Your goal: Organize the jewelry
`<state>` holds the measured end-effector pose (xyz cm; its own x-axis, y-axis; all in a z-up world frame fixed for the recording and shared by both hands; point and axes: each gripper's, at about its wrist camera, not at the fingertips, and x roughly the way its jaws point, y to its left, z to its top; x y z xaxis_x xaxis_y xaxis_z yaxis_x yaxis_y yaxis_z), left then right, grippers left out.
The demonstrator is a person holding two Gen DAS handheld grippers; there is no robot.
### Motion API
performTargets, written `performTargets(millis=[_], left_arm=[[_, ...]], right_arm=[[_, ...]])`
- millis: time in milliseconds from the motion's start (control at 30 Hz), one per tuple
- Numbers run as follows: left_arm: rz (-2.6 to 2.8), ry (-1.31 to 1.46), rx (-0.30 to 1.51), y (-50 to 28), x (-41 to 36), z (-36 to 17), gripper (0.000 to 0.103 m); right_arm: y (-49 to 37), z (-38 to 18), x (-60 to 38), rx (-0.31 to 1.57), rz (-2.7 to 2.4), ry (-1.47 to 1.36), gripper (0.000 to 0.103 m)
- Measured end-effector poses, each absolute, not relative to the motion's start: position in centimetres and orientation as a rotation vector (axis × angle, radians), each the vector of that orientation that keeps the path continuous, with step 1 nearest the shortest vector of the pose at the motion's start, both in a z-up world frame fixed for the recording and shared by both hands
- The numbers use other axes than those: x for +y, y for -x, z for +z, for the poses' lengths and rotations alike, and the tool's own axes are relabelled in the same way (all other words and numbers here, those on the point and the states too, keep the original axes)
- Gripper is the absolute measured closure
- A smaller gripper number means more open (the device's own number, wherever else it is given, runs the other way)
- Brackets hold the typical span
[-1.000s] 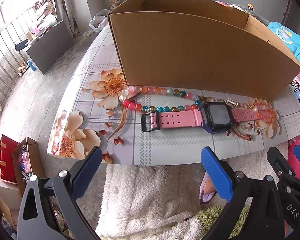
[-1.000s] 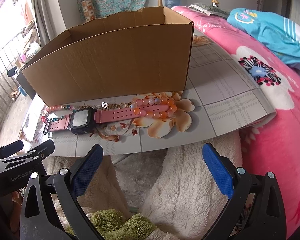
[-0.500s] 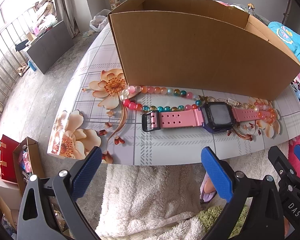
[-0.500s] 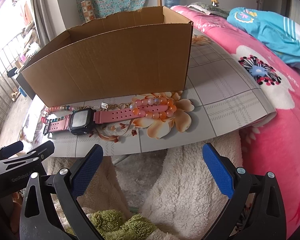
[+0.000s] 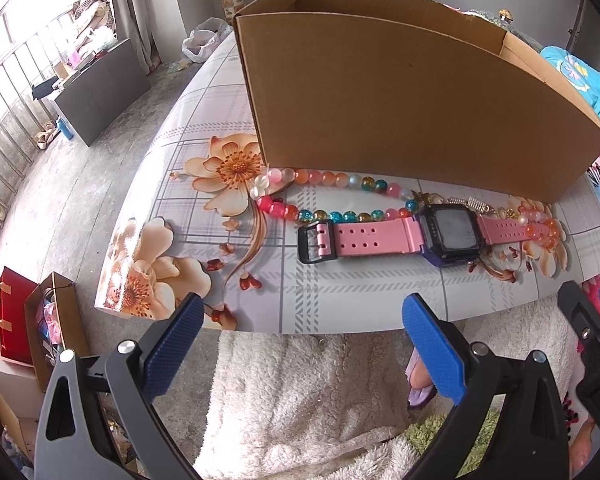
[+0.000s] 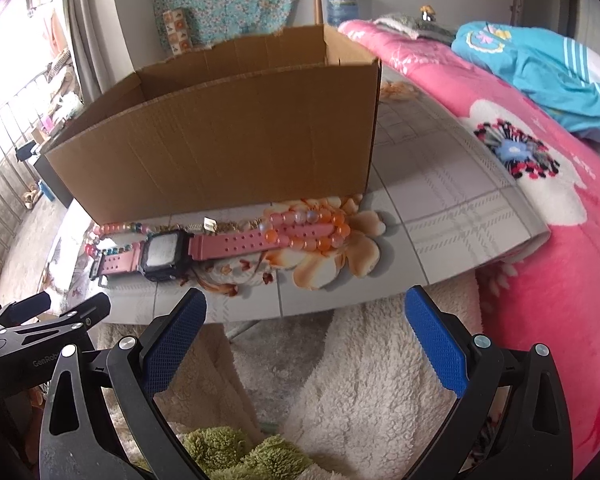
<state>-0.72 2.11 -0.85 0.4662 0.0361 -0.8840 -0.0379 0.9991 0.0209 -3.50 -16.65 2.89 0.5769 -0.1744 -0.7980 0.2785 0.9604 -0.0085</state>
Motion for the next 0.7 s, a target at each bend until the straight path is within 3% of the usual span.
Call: performTargets(millis=[267,400,467,633,700], left_arm=[[0.028,0.025,0.969,0.8,5.8,-0.1,0.006],[-0.069,0.112,0.899,0.9,8.6,0.3,0.006],[-0.107,0.16,0.881,0.8,9.9,0.4,0.006],[-0.124,0.257,0.828,0.9,13.8,0.7,0.006],[-0.143,0.287,0.792,1.0,14.4,0.8,0.006]], right_arm=[[2.8,4.9,-15.0,0.725,-0.066,0.045,0.008],[1.0,4.9,-13.2,0.739,0.124,0.117,0.008],[-0.3,4.1,-12.1,0.78,0.234,0.153,0.012],[-3.6,1.4,-10.3,0.927,0.405,0.203,0.035],[-4.5,0.7,-9.8,0.957,0.434,0.244,0.036]])
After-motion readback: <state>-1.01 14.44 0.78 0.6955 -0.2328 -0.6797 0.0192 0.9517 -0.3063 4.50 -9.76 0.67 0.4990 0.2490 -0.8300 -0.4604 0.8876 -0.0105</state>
